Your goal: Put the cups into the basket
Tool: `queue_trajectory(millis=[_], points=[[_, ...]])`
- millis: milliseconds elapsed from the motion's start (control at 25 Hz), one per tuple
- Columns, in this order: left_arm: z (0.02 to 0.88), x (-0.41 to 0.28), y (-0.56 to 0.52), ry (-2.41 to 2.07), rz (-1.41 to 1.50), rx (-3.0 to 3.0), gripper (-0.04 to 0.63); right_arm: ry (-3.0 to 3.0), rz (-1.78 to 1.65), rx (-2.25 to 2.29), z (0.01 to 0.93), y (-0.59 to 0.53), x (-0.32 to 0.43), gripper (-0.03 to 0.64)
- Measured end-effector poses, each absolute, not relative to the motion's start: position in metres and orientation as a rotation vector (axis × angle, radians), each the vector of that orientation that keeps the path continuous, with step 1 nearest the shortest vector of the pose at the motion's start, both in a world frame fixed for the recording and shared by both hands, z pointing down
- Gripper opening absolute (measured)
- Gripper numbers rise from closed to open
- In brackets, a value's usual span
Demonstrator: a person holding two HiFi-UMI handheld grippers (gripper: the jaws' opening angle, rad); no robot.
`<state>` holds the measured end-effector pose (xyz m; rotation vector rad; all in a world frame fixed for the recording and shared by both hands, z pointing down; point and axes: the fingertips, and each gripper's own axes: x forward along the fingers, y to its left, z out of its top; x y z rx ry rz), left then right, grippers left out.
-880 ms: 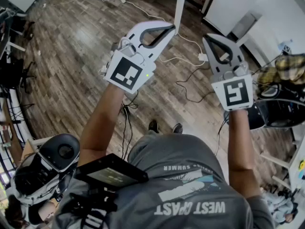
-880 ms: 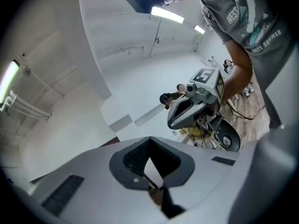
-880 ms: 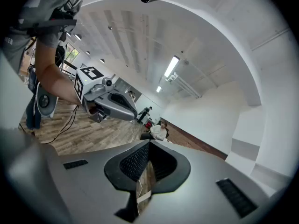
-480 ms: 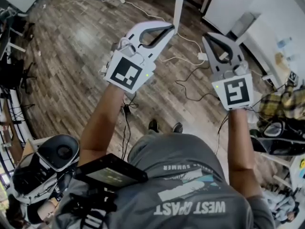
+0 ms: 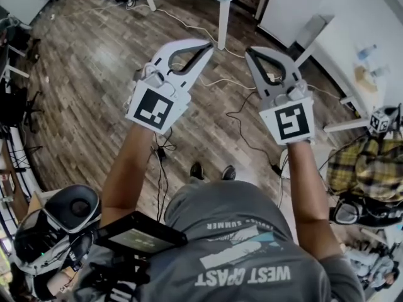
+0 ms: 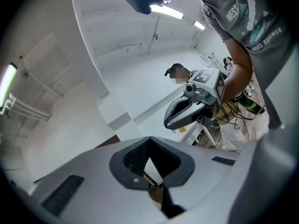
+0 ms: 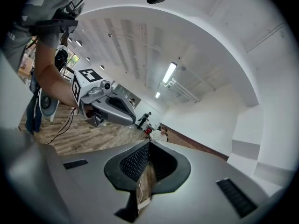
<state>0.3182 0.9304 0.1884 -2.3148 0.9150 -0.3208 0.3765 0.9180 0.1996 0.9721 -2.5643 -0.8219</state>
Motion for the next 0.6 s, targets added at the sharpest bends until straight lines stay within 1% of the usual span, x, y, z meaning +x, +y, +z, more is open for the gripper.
queue_trajectory(millis=[400,600], points=[[0.187,0.349,0.926,0.976,-0.349,-2.284,0.0,-2.619,-0.829,0.926,0.195,0.91,0.403,0.009],[0.188,0.351,0.919,1.01,-0.358,-2.283,0.001,-2.644,-0.819,0.925,0.196,0.898,0.408,0.009]])
